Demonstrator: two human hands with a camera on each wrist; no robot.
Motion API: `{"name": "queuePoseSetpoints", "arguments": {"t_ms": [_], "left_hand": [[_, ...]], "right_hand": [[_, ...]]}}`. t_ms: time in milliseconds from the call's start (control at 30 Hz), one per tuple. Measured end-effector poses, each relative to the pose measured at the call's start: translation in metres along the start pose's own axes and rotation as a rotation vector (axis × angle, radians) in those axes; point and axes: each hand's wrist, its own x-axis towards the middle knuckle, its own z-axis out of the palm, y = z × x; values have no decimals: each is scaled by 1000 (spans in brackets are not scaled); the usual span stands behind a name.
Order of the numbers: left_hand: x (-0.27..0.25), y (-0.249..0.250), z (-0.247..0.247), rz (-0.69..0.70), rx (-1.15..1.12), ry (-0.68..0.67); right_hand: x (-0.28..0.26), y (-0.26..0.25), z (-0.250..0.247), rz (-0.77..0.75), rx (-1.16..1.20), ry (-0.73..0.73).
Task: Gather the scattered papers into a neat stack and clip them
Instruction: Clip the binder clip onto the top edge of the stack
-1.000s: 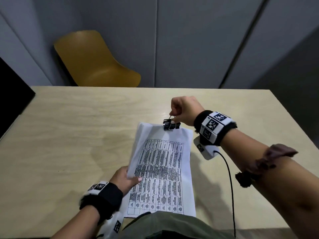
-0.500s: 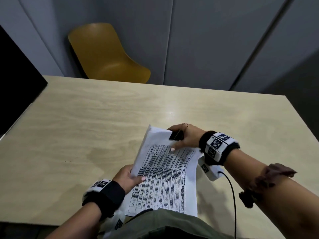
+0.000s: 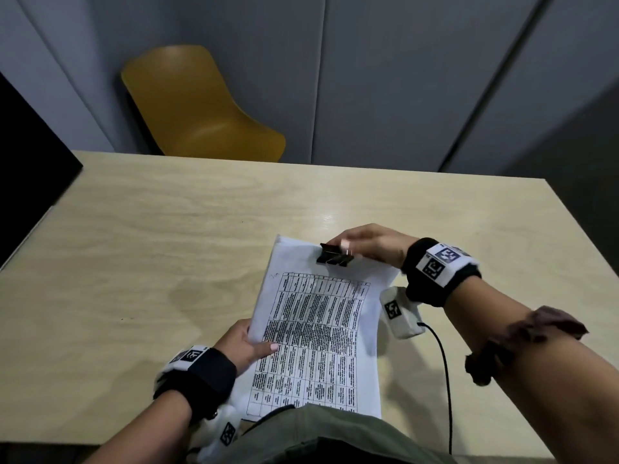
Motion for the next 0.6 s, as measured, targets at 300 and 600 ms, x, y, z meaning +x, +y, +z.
{"name": "queuePoseSetpoints", "arguments": {"t_ms": [300, 600], "left_hand": [[0, 2, 1, -3, -31, 11], [9, 8, -20, -20, 13, 42]], "right_hand": [[20, 9, 37, -111, -673, 379], [9, 68, 43, 171, -456, 697]]}}
